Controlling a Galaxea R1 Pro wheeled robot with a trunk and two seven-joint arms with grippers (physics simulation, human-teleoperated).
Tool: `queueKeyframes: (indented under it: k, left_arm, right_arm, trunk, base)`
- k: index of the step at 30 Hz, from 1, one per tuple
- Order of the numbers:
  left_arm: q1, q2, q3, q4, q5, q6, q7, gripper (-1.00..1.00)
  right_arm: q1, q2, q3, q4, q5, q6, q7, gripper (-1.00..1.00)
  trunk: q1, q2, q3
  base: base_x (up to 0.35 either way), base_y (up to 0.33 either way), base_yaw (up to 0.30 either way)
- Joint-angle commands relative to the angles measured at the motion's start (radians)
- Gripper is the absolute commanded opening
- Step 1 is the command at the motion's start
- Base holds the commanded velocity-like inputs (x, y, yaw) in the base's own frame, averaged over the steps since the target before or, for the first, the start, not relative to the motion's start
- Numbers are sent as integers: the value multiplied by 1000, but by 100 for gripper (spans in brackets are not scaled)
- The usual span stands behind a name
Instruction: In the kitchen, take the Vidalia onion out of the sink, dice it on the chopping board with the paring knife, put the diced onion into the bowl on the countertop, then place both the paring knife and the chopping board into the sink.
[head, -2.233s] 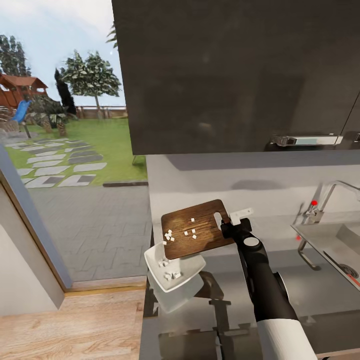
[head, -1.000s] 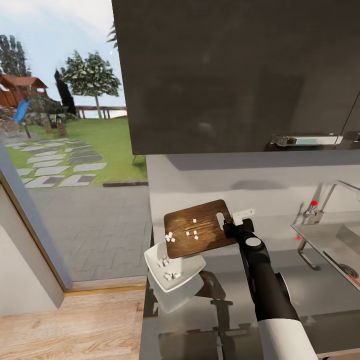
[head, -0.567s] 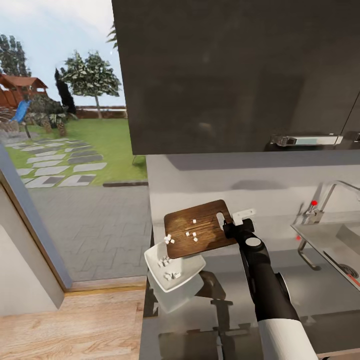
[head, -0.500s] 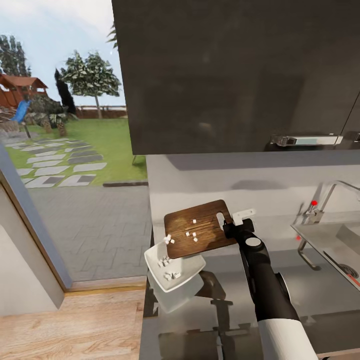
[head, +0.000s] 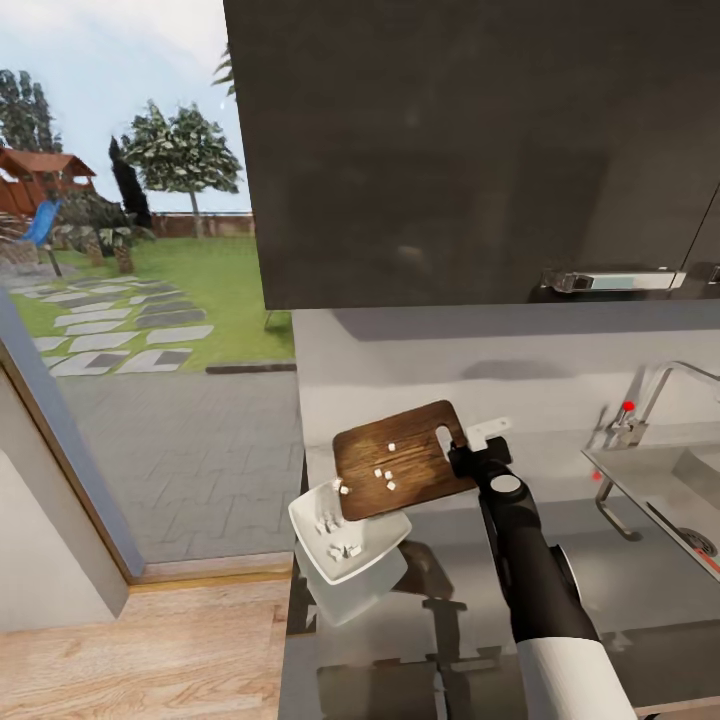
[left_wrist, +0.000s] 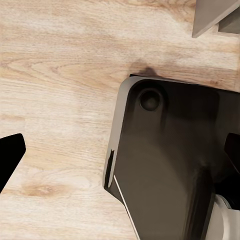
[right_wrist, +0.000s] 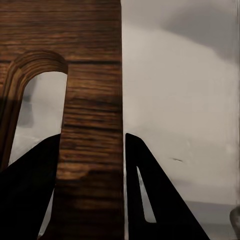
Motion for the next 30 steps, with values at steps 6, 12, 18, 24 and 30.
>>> queueKeyframes:
  k: [6, 12, 18, 24, 30]
  left_arm:
    - [0, 1, -1, -1, 10, 0, -5, 100]
    - [0, 1, -1, -1, 10, 0, -5, 100]
    - [0, 1, -1, -1, 10, 0, -5, 100]
    - [0, 1, -1, -1, 10, 0, -5, 100]
    - [0, 1, -1, -1, 10, 0, -5, 100]
  right_arm:
    - [-1, 3, -1, -2, 46, 3, 9, -100]
    - [-1, 3, -1, -2, 47, 3, 9, -100]
    - [-1, 4, -1, -2, 47, 3, 9, -100]
    - [-1, 4, 0, -2, 46, 2, 9, -100]
    - [-1, 4, 2, -2, 43, -1, 9, -100]
  trunk:
    - [1, -2, -2]
    - [1, -2, -2]
    - [1, -2, -2]
    - [1, -2, -2]
    - [1, -2, -2]
  base:
    - [0, 0, 0]
    - [0, 0, 0]
    - [0, 0, 0]
    - [0, 0, 0]
    - [0, 0, 0]
